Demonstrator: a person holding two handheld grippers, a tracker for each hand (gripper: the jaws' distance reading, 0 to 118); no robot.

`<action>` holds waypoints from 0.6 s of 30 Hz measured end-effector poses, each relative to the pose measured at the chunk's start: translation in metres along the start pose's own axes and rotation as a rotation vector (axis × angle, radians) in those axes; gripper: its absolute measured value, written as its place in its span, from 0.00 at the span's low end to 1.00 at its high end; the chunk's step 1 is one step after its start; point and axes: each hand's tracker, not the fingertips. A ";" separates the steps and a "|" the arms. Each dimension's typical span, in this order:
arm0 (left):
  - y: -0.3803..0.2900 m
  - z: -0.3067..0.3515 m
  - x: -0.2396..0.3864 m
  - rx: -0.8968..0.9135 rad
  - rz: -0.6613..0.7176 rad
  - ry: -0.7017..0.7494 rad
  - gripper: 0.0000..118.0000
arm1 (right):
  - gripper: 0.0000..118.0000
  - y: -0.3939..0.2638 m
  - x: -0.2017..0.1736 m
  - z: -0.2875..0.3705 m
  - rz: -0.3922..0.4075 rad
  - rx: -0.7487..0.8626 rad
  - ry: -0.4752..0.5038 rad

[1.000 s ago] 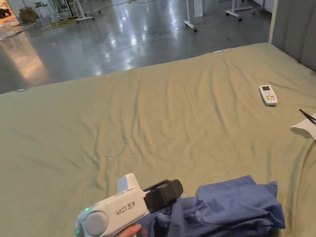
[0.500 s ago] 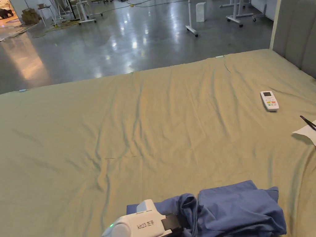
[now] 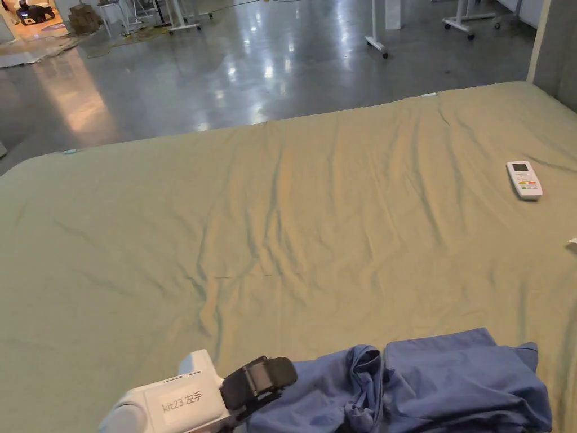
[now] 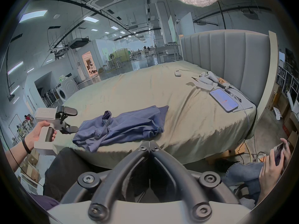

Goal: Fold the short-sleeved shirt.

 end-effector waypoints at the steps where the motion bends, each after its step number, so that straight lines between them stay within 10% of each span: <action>1: 0.000 0.005 -0.002 -0.011 0.022 0.030 0.98 | 0.00 0.000 -0.002 -0.002 0.004 -0.002 0.003; 6: -0.009 -0.003 -0.027 -0.015 0.179 -0.037 0.85 | 0.00 0.000 -0.012 -0.003 0.011 0.001 0.027; 13: -0.031 -0.019 0.015 -0.021 0.179 -0.060 0.12 | 0.00 -0.001 -0.015 0.000 0.032 -0.027 0.012; 18: -0.022 0.002 0.000 -0.014 0.276 -0.156 0.09 | 0.00 -0.002 -0.010 0.005 0.030 -0.027 -0.007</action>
